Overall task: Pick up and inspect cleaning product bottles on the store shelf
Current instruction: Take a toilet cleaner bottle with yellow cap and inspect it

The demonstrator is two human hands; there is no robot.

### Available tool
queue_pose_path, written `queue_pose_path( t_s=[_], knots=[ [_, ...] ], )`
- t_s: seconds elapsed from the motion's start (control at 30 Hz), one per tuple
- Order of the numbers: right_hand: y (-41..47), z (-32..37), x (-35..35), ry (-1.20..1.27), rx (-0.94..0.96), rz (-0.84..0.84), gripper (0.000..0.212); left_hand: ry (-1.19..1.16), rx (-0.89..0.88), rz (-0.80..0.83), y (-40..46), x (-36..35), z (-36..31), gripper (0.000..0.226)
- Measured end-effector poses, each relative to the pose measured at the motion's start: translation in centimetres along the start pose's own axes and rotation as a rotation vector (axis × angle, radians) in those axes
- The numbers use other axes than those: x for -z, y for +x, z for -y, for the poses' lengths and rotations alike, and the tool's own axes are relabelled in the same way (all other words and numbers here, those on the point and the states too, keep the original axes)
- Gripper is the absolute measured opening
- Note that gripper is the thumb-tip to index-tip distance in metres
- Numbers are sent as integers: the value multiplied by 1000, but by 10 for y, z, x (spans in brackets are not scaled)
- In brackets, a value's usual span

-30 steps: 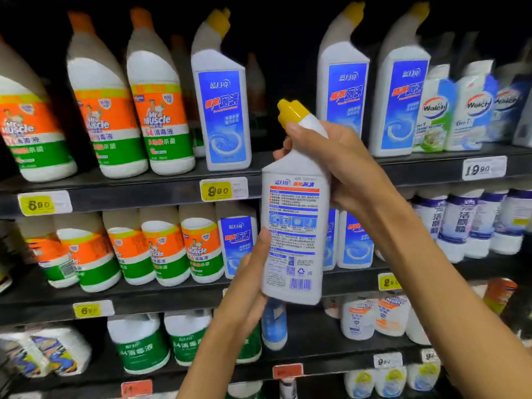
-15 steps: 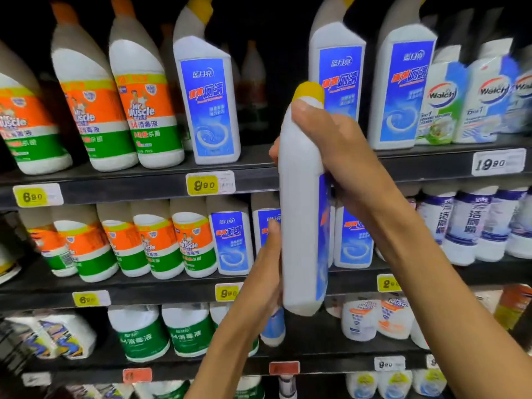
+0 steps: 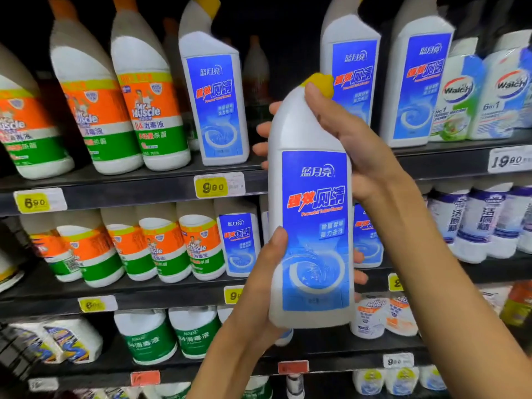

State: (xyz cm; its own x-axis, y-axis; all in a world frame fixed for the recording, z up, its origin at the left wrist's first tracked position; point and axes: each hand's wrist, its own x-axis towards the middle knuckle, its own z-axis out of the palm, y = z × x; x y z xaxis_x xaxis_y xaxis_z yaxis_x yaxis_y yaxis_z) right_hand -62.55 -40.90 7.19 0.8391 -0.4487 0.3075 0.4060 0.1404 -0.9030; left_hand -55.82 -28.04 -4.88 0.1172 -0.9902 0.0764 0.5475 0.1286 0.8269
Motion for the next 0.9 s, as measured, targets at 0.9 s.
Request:
queue_pose_path(
  t_s=[0.9],
  knots=[
    [-1, 9, -9, 20, -117, -229, 53, 147, -39, 23, -24, -19, -30, 29]
  ],
)
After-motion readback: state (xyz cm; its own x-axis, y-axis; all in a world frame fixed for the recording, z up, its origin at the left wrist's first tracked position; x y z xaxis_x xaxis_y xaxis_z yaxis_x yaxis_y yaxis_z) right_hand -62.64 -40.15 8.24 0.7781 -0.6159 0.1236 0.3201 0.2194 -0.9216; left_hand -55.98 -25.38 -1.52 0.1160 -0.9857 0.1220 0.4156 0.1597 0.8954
